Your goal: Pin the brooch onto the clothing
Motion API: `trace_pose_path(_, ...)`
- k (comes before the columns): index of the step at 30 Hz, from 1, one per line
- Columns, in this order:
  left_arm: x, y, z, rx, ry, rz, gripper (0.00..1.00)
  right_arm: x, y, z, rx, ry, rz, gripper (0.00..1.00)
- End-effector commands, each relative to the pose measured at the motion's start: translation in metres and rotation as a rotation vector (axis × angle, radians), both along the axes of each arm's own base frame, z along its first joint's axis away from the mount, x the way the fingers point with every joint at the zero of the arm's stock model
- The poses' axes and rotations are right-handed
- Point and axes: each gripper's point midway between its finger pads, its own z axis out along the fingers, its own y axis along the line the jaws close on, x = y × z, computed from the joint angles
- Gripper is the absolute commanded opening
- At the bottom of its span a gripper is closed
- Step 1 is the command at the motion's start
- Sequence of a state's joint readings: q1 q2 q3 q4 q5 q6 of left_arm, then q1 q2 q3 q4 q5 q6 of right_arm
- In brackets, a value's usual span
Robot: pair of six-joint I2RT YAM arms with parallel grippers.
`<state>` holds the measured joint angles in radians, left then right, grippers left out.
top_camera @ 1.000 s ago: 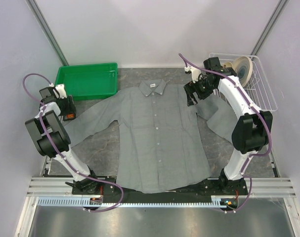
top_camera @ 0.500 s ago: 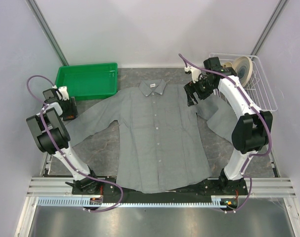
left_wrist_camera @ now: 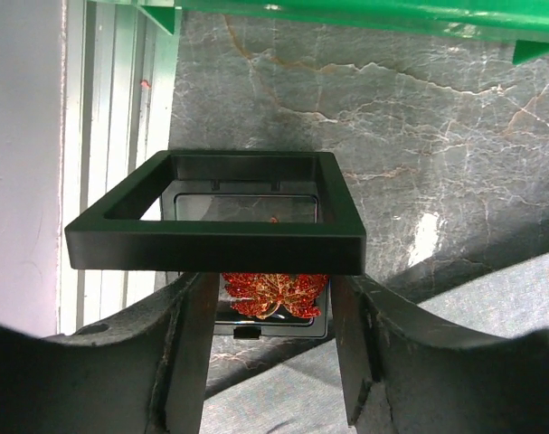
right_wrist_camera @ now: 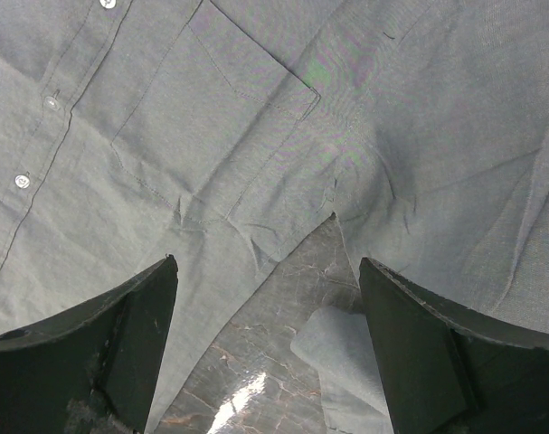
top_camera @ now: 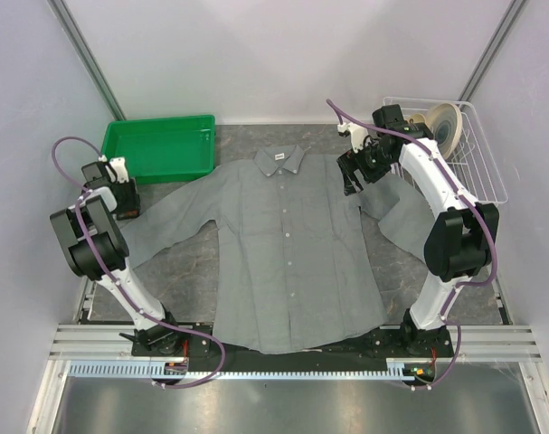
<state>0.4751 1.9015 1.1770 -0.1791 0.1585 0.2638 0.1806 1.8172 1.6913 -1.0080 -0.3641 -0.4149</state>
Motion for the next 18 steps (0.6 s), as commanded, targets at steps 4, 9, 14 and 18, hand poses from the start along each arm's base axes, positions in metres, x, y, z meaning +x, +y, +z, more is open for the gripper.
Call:
trace_pose_path(4,0.008,0.001,0.007,0.029,-0.034,0.005,0.54,0.009,0.002,0.013,0.005,-0.042,0.002,0.89)
trace_pose_path(9,0.007,0.003,0.014,0.038,-0.045,0.011,0.52,0.01,0.003,0.013,0.006,-0.04,0.001,0.89)
trace_pose_path(14,0.006,0.001,0.019,0.045,-0.056,0.005,0.52,0.01,0.003,0.013,0.005,-0.042,0.0,0.89)
trace_pose_path(18,0.003,0.002,0.026,0.063,-0.065,0.005,0.52,0.011,0.002,0.014,0.006,-0.045,-0.002,0.89)
